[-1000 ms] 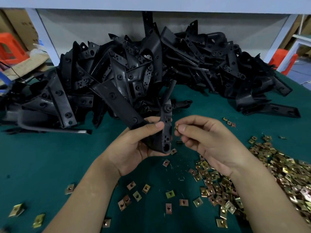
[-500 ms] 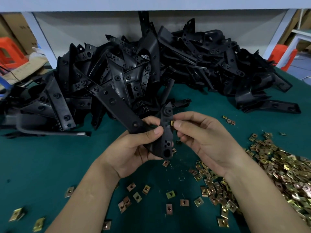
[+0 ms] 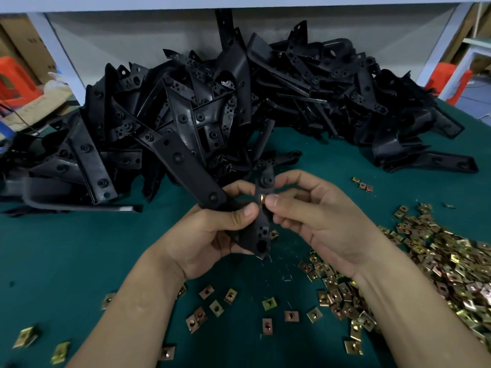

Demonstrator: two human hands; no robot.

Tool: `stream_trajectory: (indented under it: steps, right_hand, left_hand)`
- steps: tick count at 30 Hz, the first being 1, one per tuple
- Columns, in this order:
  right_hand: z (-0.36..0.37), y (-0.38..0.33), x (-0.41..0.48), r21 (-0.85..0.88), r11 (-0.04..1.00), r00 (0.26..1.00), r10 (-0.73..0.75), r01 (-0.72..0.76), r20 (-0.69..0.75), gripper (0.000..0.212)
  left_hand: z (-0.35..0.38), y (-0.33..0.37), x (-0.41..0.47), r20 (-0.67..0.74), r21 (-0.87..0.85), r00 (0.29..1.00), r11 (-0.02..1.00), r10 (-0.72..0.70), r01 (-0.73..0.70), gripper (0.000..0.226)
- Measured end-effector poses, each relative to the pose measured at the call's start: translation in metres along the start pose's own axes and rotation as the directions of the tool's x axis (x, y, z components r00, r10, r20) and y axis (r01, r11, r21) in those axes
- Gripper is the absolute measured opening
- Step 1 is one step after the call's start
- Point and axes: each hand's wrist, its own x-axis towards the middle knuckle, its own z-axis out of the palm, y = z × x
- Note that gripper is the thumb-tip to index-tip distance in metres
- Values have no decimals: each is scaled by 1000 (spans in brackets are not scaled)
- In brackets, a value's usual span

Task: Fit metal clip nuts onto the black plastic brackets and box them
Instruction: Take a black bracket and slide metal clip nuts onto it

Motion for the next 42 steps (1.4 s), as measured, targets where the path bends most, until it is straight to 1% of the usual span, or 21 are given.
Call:
stream_trajectory:
  steps: [3, 5, 7, 9, 10, 14, 18, 22, 23, 26, 28, 31, 33, 37, 39, 42]
  right_hand:
    - [-1, -1, 1, 73, 997, 998, 4, 0, -59, 34]
    - [-3, 0, 2, 80, 997, 994, 8, 0, -107, 35]
    - [-4, 2, 2, 62, 998, 991, 15, -7, -135, 25]
    - [-5, 4, 3, 66, 998, 991, 28, -19, -131, 14]
    - [-4, 4, 3, 65, 997, 992, 36, -28, -121, 13]
    - [-5, 5, 2, -30, 997, 993, 65, -69, -99, 20]
    - [-4, 7, 4, 13, 997, 993, 77, -76, -93, 20]
    - [-3, 7, 4, 56, 996, 995, 71, -67, -72, 27]
    - [-3, 7, 4, 66, 996, 995, 63, -58, -75, 28]
    - [-1, 5, 4, 58, 998, 996, 43, -38, -79, 25]
    - [0, 5, 4, 18, 999, 996, 28, -27, -80, 21]
    - [2, 4, 3, -31, 1000, 996, -4, 1, -87, 23]
    - [3, 4, 2, -20, 1000, 996, -5, 3, -92, 18]
    - [5, 5, 3, 3, 1000, 994, 2, -2, -107, 11]
    - [5, 4, 3, 22, 1000, 995, 4, -2, -102, 14]
    - [5, 4, 2, 55, 998, 997, 13, -9, -71, 20]
  left_hand:
    - [2, 0, 2, -64, -19, 996, 998, 64, -66, 28]
    - [0, -2, 3, -84, -45, 992, 995, 89, -93, 21]
    - [-1, -3, 4, -103, -94, 990, 990, 97, -107, 18]
    - [-2, -4, 4, -107, -136, 988, 983, 111, -125, 15]
    - [-3, -4, 5, -104, -149, 987, 979, 125, -139, 14]
    - [-5, -3, 5, -126, -173, 980, 970, 151, -172, 21]
    - [-6, -2, 5, -154, -182, 975, 965, 162, -190, 19]
    - [-6, -1, 5, -153, -197, 973, 959, 175, -203, 25]
    - [-6, -1, 4, -148, -209, 973, 956, 177, -206, 23]
    - [-6, 0, 4, -133, -234, 974, 949, 183, -210, 17]
    - [-7, 0, 5, -134, -233, 973, 949, 186, -213, 19]
    - [-7, 0, 5, -132, -229, 974, 951, 182, -208, 21]
    - [-7, 0, 5, -131, -235, 975, 950, 180, -207, 23]
    - [-5, -1, 4, -137, -215, 973, 953, 189, -215, 34]
    - [-5, -2, 4, -124, -210, 972, 952, 199, -222, 31]
    - [-5, -2, 3, -116, -195, 973, 956, 200, -220, 33]
